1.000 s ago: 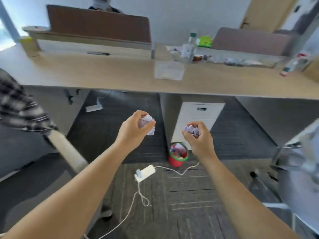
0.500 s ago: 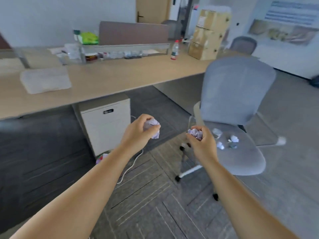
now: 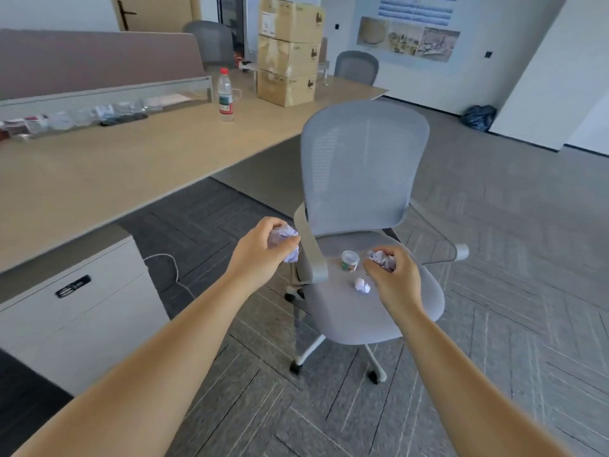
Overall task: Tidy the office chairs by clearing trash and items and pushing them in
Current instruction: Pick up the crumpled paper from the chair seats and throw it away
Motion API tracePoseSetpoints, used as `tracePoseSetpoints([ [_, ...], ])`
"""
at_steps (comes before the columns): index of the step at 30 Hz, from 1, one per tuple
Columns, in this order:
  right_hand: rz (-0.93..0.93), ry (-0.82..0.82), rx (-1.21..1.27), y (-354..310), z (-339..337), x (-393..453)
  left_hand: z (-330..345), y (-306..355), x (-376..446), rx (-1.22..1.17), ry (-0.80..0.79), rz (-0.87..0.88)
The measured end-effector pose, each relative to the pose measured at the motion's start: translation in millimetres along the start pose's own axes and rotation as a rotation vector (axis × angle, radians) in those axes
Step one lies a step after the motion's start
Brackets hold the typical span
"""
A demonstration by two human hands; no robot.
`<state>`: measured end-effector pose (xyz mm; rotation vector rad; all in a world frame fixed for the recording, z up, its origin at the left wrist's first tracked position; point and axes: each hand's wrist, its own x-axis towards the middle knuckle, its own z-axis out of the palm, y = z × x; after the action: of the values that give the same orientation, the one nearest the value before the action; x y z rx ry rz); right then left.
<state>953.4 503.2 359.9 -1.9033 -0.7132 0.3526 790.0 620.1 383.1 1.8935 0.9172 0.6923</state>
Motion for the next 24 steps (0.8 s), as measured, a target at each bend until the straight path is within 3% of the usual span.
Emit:
tracePoseSetpoints([
  [5,-0.004,-0.091,0.023,-9.9,46.0,34.3,-17.6,-16.2,36.5,-0.033,0.047,-0.029],
  [9,-0.068,-0.242,0.013,-20.4,104.9,57.2,-47.2,-52.6,43.8,-0.066,0.194,-0.108],
  [18,-0.141,-0.785,0.029,-30.5,260.1,37.8,-114.7,-170.4,-7.4,-0.034,0.639,-0.588],
  [24,-0.101,-1.011,0.023,-23.9,355.8,-12.7,-147.2,-255.4,-56.2,-0.014,0.773,-0.829],
])
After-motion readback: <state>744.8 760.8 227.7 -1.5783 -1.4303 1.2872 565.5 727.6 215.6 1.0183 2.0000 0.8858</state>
